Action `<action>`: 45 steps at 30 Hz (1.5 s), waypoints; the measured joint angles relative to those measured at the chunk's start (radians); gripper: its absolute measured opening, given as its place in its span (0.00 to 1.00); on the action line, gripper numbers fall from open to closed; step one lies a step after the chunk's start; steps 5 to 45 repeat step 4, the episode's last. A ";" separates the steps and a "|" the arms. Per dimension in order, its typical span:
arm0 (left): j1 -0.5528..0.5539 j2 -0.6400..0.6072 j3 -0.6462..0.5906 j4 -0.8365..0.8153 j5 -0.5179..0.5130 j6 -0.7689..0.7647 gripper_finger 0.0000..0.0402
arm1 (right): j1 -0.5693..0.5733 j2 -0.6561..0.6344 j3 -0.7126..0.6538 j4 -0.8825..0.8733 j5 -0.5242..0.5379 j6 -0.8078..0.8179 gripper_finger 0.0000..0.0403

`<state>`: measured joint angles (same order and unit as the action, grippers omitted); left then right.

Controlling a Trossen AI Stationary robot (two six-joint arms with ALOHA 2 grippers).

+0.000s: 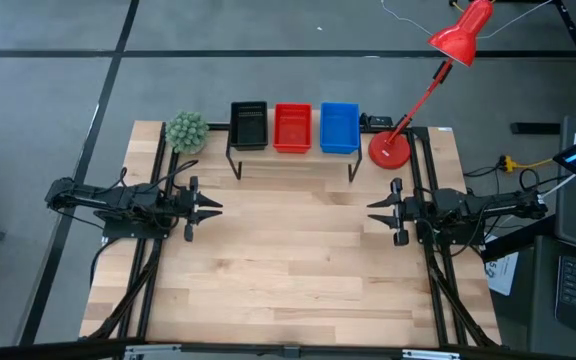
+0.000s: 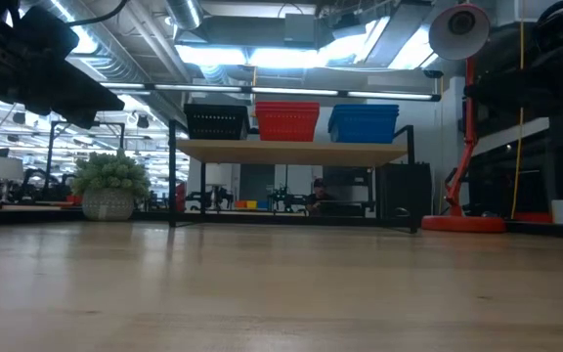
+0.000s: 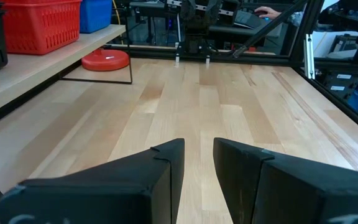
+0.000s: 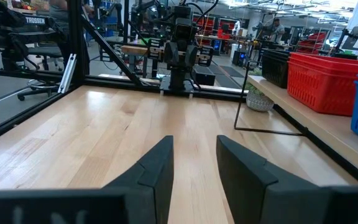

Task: Stack baskets on shelf by color
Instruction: Return to Home Position

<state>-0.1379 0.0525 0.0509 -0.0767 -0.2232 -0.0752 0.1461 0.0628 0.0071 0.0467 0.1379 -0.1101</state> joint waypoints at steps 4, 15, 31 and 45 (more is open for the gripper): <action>0.000 0.000 0.000 0.000 0.000 0.000 0.19 | 0.000 0.000 0.000 0.000 0.000 0.000 0.30; 0.000 0.000 0.000 0.000 0.000 0.000 0.19 | 0.000 0.000 0.000 0.000 0.000 0.000 0.30; 0.000 0.000 0.000 0.000 0.000 0.000 0.19 | 0.000 0.000 0.000 0.000 0.000 0.000 0.30; 0.000 0.000 0.000 0.000 0.000 0.000 0.19 | 0.000 0.000 0.000 0.000 0.000 0.000 0.30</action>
